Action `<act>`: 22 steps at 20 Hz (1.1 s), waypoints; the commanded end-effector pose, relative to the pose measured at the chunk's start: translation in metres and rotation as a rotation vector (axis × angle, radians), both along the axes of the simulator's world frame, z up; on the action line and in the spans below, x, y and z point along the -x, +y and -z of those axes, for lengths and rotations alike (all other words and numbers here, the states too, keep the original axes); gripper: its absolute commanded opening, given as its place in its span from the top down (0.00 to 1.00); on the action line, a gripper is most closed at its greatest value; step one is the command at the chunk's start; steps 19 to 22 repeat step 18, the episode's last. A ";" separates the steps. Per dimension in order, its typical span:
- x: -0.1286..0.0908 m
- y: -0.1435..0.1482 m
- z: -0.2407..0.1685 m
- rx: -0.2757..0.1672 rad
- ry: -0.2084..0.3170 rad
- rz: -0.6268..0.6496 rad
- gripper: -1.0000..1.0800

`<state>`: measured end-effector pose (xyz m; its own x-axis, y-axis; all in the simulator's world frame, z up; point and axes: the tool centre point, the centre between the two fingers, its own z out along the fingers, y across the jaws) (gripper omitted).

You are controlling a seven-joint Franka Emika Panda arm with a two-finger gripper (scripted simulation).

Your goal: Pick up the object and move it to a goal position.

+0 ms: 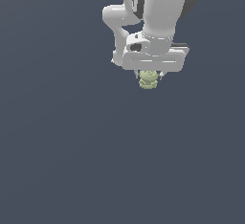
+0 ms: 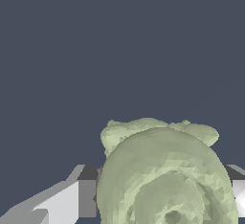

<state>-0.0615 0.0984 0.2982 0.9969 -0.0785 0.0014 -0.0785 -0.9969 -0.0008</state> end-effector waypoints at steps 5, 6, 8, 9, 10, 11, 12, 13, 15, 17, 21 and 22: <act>0.000 -0.001 -0.053 0.000 0.001 0.000 1.00; 0.000 -0.001 -0.059 0.000 0.001 0.000 1.00; 0.000 -0.001 -0.069 0.000 0.001 0.000 1.00; 0.000 -0.001 -0.074 0.000 0.001 0.000 1.00; -0.001 -0.001 -0.078 0.000 0.001 0.000 1.00; -0.001 -0.001 -0.081 0.000 0.001 0.000 1.00; -0.001 -0.001 -0.084 0.000 0.001 0.000 1.00; -0.001 -0.001 -0.086 0.000 0.001 0.000 1.00; -0.002 -0.001 -0.089 0.001 0.001 0.001 1.00; -0.002 -0.001 -0.090 0.001 0.001 0.001 1.00; -0.003 -0.001 -0.090 0.001 0.001 0.001 1.00; -0.003 -0.001 -0.090 0.001 0.001 0.001 1.00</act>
